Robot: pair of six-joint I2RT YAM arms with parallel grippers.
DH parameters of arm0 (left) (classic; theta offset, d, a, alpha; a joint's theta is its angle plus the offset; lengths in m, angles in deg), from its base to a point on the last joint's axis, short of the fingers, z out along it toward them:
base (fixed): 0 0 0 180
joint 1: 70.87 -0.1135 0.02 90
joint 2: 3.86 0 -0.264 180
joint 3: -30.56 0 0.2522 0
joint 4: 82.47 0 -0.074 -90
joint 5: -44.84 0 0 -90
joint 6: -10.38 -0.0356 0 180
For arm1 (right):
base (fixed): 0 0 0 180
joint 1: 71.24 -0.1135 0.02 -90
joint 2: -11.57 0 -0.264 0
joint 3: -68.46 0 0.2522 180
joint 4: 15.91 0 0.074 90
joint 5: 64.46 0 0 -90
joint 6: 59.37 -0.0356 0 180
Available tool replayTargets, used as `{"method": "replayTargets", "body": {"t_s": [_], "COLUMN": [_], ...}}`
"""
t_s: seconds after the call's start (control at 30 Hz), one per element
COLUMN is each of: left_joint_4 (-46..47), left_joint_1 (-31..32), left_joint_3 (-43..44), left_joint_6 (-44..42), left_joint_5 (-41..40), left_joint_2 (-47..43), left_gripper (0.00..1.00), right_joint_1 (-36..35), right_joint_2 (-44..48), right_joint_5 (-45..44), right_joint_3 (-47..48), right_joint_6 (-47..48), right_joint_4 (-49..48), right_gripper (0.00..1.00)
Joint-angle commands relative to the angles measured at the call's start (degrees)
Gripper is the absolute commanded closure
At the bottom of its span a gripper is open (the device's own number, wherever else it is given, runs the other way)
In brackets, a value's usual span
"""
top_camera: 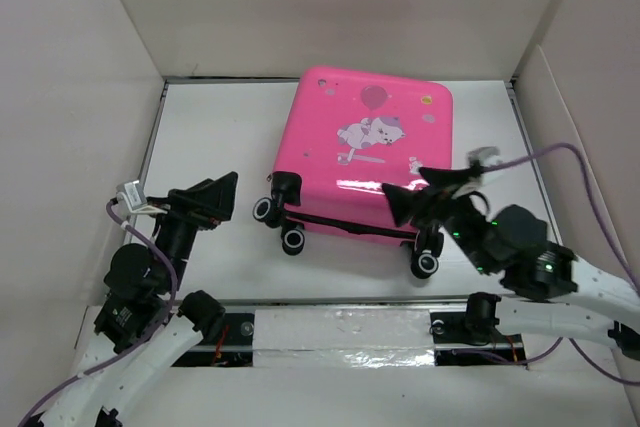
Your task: Pack the luggage
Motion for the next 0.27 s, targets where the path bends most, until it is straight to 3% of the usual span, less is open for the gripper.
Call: {"method": "replayTargets", "body": {"t_s": [0.0,0.1,0.23], "left_joint_4": [-1.62,-1.97,-1.71], "left_joint_1": [0.34,0.34,0.34], "left_joint_3": [3.73,4.79,3.74], "left_joint_6": [-5.76,-7.08,-6.03], "left_joint_5": [0.69,0.25,1.48], "left_joint_2": [-0.84,-0.05,2.93], "left_gripper": [0.01,0.01,0.01], "right_joint_1": [3.10,6.36,7.60], "right_joint_2": [11.26,20.04,22.81], "right_joint_5": [-11.51,-12.04,-12.05], "right_joint_3": [-4.65,-7.29,-8.79], "right_joint_6": [-2.16,-1.98,-2.24], "right_joint_4": [8.25,8.79,8.88], "right_gripper": [0.00,0.00,0.00]}}
